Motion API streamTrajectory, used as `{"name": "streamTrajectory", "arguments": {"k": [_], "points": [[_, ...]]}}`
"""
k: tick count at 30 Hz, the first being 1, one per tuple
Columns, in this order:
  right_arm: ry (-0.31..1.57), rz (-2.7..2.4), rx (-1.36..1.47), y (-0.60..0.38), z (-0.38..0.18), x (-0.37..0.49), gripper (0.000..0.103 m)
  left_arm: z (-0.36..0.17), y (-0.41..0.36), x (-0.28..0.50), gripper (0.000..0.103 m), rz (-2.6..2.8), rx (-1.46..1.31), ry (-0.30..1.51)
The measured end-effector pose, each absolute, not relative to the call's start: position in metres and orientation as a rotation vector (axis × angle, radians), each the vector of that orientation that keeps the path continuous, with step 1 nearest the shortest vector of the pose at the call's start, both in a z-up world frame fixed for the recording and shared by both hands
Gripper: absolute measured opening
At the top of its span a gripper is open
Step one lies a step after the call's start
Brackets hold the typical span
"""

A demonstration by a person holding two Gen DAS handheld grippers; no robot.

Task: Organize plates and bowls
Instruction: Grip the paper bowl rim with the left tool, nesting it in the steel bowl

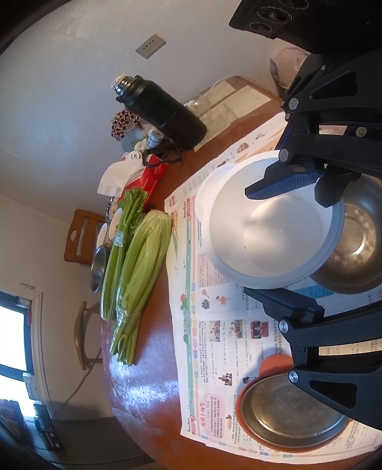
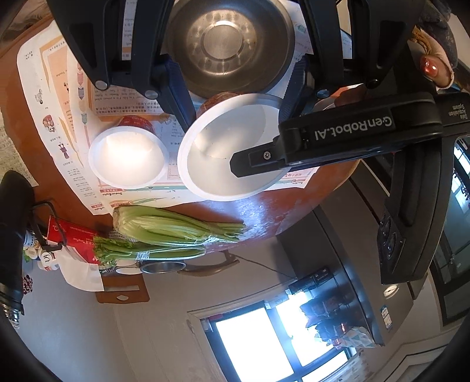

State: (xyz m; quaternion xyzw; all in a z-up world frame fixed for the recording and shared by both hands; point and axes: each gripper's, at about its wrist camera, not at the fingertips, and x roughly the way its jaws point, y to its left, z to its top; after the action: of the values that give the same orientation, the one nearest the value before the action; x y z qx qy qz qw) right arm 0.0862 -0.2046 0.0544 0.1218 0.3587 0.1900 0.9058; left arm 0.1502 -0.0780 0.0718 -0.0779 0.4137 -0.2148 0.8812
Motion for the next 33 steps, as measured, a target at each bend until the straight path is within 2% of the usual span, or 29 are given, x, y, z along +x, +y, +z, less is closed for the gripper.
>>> {"name": "streamTrajectory", "arguments": {"k": [15, 33], "points": [[0.758, 0.405, 0.242, -0.210, 0.052, 0.051, 0.059, 0.060, -0.083, 0.118, 0.059, -0.465, -0.154, 0.889], [0.851, 0.430, 0.214, -0.212, 0.016, 0.039, 0.059, 0.021, -0.090, 0.107, 0.059, -0.418, -0.135, 0.985]]}}
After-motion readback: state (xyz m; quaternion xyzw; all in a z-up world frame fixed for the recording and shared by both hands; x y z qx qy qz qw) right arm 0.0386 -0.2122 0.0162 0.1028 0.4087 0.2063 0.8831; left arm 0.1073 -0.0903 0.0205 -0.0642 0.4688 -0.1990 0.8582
